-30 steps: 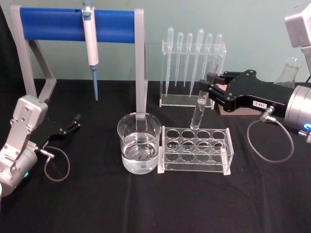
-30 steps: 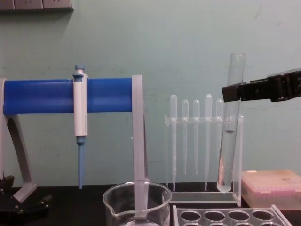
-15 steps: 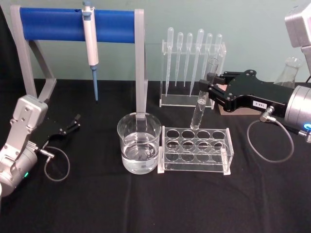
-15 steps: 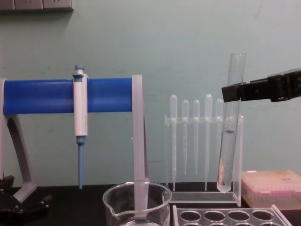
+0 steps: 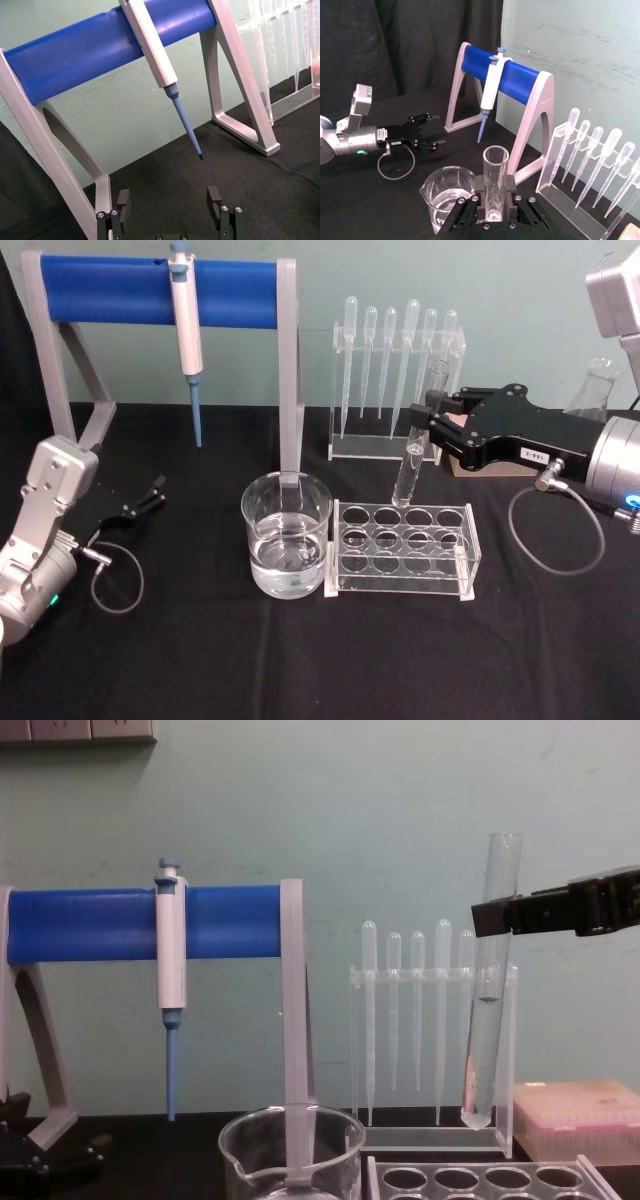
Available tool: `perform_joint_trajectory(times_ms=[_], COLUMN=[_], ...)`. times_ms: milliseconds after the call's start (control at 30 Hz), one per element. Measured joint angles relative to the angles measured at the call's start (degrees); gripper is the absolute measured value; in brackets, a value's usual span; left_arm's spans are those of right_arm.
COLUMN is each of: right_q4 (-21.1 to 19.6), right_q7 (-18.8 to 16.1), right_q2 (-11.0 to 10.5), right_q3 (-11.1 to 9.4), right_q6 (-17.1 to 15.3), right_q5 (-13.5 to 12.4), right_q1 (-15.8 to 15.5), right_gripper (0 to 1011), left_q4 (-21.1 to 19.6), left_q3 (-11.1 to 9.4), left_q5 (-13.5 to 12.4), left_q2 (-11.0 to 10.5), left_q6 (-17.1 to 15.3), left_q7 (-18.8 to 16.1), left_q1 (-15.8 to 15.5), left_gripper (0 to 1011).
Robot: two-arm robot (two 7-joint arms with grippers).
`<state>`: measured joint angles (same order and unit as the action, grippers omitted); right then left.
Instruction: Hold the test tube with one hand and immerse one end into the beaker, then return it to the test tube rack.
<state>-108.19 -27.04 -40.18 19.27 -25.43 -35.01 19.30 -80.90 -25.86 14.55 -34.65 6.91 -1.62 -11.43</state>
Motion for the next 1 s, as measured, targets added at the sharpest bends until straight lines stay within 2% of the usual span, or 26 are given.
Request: perform_joint_trajectory(times_ms=[1000], right_q4=[0.0], right_q7=[0.0], right_q2=[0.0], right_q3=[0.0], right_q6=[0.0], right_q5=[0.0], right_q1=[0.0], right_gripper=[222], left_q4=[0.0], left_q3=[0.0], left_q5=[0.0], left_q2=[0.0], left_q6=[0.0], left_q7=[0.0], left_q1=[0.0], left_gripper=[1000])
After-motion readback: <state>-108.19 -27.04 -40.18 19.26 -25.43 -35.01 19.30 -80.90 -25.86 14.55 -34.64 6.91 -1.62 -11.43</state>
